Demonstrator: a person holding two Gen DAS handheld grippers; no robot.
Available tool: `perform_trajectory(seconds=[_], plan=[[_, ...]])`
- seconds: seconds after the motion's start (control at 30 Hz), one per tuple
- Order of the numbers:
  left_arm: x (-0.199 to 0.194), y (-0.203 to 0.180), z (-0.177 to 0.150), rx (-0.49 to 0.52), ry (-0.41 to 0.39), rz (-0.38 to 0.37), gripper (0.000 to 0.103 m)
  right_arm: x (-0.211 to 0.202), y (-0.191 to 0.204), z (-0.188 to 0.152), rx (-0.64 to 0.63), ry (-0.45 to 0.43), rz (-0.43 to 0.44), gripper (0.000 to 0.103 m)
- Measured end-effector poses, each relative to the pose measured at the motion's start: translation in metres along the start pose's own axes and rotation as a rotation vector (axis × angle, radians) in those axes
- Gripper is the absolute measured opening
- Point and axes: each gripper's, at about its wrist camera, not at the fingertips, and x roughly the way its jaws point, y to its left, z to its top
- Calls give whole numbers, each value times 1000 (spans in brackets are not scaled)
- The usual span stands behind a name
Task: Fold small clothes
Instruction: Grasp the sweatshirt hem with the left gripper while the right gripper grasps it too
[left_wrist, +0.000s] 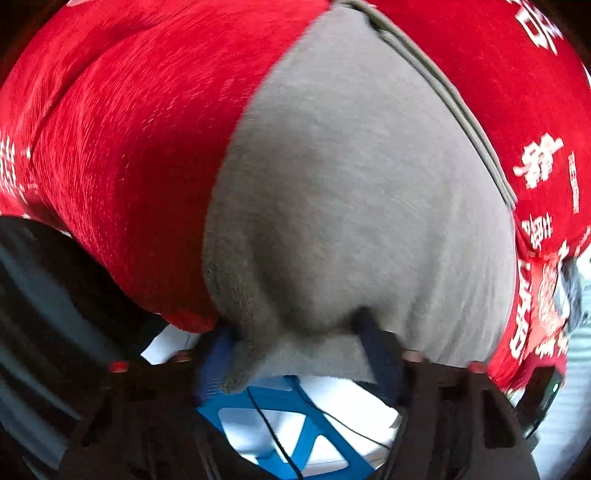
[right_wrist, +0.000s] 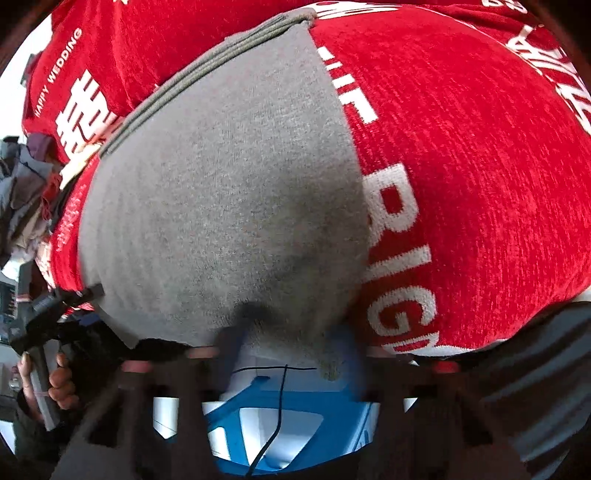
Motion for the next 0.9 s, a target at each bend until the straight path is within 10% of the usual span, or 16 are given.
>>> perform_trajectory(seconds=[0.07,0.47,0.83,0.9], plan=[[-5,-9,-5,56,4,8,20,-1,-1,1,16,1,81,10],[-92,-44,25,176,-240,-159,17,-71,25,29,-130,-200,362,10],[-33,-35,94,35,-187,-176,19,-17,33,109,-40,-216,271,10],[-36,-26,90,11,-188,-231,40,-15,24,108,-33,-202,264,15]])
